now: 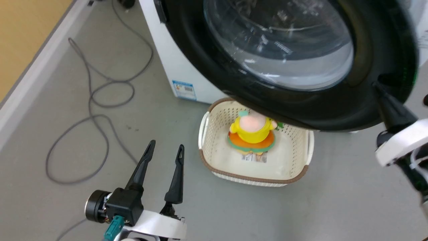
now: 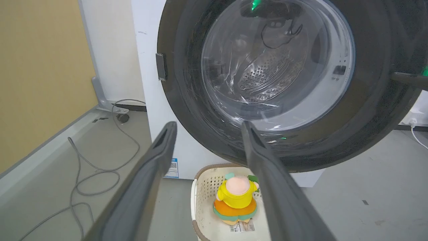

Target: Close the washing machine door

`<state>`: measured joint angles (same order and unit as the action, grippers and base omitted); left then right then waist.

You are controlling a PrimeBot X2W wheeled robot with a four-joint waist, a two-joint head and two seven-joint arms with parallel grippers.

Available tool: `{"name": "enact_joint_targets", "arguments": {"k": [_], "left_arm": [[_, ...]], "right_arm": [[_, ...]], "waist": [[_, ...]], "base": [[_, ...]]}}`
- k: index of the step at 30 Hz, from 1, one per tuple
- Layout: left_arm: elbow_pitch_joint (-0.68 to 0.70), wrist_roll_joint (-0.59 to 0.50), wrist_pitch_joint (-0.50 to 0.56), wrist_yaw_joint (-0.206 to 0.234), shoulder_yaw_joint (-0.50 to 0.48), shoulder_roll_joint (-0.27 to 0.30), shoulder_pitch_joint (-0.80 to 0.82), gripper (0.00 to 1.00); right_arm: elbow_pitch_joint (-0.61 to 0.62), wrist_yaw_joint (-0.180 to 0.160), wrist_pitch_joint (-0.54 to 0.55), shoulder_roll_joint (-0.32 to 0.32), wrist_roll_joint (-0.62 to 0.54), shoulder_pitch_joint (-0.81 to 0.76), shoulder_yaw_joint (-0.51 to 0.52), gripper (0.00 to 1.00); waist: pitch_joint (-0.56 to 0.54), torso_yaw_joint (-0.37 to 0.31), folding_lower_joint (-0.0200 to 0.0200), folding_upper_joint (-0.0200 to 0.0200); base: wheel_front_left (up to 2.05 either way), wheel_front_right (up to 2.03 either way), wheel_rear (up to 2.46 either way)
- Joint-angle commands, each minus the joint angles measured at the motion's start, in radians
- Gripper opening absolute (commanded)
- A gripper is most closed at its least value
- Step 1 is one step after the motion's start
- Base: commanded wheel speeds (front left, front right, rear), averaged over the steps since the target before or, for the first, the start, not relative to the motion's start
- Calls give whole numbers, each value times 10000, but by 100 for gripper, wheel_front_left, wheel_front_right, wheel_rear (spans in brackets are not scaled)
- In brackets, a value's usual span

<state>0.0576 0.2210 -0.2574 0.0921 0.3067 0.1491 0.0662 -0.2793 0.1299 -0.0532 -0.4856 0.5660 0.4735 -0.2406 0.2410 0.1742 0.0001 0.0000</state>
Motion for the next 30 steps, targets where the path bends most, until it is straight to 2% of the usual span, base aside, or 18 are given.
{"name": "enact_joint_targets", "arguments": {"k": [1, 7, 17, 24, 30], "left_arm": [[18, -85, -43, -32, -20, -36, 144, 100], [137, -264, -43, -204, -110, -269, 399, 100], [227, -406, -43, -372, -214, -544, 681, 100], [209, -504, -43, -464, -290, -702, 862, 100], [148, -600, -43, -508, -399, -801, 844, 100]], "right_arm": [[-85, 8, 3, -76, 67, 191, -44, 0], [-1212, 8, 130, -578, 729, 1419, -34, 0], [-2788, 8, 493, -897, 1014, 3373, 192, 0], [-4144, 8, 638, -926, 900, 4647, 535, 0], [-4951, 8, 349, -820, 850, 5135, 519, 0]], "waist": [[154, 121, -1, 0], [684, 364, -1, 0], [1333, 618, -1, 0], [1600, 779, -1, 0], [1507, 755, -1, 0]], "base": [[0, 0, 0], [0, 0, 0], [0, 0, 0], [0, 0, 0], [0, 0, 0]]}}
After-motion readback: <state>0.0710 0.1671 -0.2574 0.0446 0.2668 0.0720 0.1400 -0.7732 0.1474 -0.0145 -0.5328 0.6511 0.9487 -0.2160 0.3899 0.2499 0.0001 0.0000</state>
